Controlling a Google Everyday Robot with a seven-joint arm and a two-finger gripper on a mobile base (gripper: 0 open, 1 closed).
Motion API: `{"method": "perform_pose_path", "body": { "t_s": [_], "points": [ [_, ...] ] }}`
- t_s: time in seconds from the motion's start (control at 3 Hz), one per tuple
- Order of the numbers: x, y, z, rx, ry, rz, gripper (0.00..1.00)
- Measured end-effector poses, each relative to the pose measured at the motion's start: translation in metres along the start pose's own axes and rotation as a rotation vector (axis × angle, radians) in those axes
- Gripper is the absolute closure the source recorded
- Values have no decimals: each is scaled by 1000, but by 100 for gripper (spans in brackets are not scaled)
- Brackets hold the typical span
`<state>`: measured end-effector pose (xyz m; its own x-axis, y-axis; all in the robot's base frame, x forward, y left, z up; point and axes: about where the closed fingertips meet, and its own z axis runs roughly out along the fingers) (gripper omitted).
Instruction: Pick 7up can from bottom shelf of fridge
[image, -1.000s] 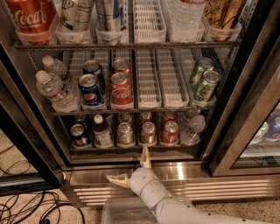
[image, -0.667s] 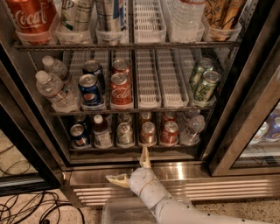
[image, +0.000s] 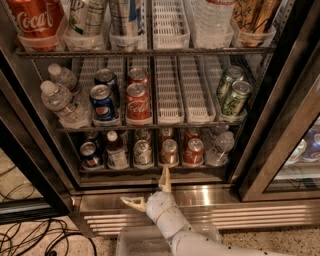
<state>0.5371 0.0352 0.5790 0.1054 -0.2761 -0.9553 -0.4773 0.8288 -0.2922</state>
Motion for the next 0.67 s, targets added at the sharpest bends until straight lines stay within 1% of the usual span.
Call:
{"method": "perform_pose_path", "body": {
  "t_s": [0.33, 0.67],
  "points": [
    [-1, -5, 5, 45, -36, -20, 5],
    [-4, -10, 10, 75, -64, -28, 18]
  ]
}}
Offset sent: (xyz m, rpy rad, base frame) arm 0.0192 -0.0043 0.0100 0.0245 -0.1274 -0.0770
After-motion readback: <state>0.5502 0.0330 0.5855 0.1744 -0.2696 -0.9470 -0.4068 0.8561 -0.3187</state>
